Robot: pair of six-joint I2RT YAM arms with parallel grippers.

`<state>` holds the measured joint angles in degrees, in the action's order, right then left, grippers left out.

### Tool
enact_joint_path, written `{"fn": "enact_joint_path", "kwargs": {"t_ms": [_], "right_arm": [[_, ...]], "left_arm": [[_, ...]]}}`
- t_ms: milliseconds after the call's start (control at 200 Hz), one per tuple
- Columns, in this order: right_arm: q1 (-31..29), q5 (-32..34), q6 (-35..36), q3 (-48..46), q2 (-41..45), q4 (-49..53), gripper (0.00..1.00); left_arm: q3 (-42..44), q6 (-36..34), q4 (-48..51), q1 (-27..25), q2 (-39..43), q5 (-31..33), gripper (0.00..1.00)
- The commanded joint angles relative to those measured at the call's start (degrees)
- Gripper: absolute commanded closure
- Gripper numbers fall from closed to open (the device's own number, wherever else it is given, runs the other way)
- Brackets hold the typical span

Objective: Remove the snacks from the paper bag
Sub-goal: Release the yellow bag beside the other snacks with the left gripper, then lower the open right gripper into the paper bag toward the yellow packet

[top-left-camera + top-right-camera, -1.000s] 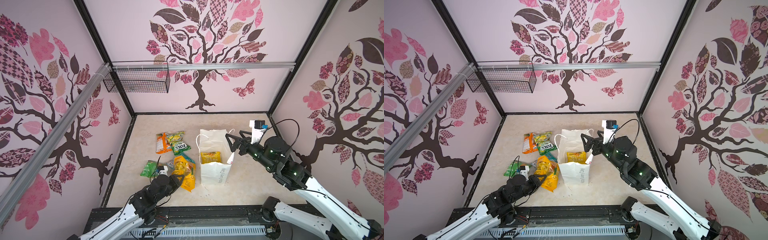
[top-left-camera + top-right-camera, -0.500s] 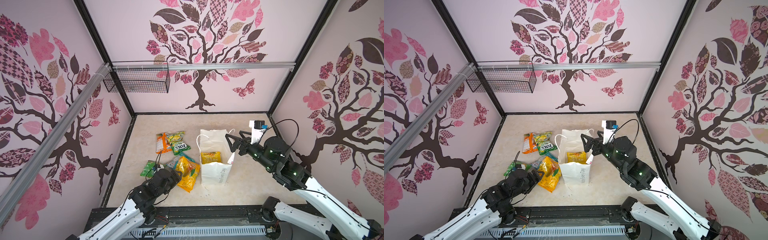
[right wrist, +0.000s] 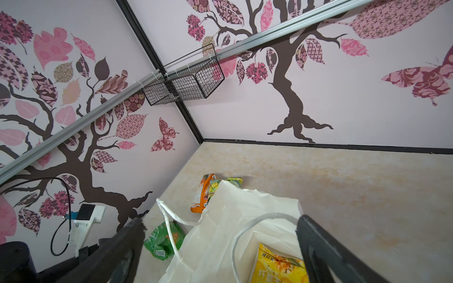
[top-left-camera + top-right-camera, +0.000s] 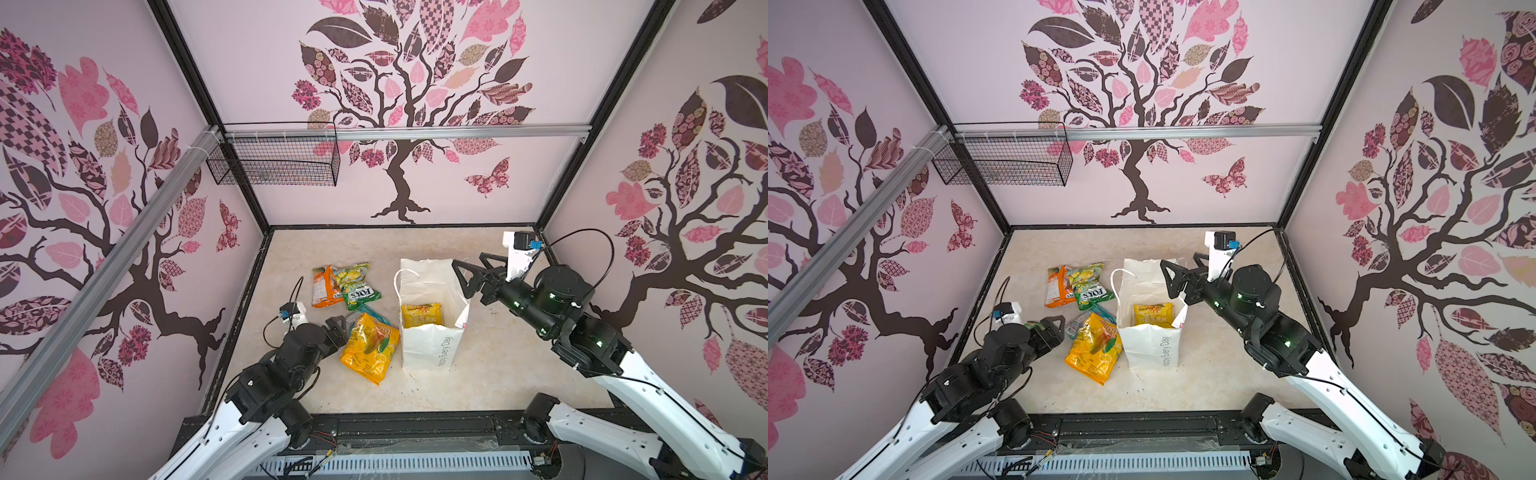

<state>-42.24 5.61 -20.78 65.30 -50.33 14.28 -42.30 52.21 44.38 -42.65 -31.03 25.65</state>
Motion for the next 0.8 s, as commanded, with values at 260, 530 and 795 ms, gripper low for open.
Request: {"fn": "enact_joint_path", "kwargs": {"t_ms": [260, 530, 795], "right_arm": [[-0.3, -14.2, 0.3, 14.6, -13.8, 14.4, 0.06], [-0.2, -6.7, -0.5, 22.9, -23.5, 26.0, 0.32], [-0.3, -4.8, 1.0, 23.2, -26.6, 28.7, 0.38]], "left_arm": [[-15.0, -34.5, -16.7, 0.2, -7.8, -16.1, 0.03], [-19.8, -39.5, -17.7, 0.2, -13.2, -23.0, 0.02], [-18.2, -38.7, -17.4, 0.3, -13.5, -24.0, 0.02]]}}
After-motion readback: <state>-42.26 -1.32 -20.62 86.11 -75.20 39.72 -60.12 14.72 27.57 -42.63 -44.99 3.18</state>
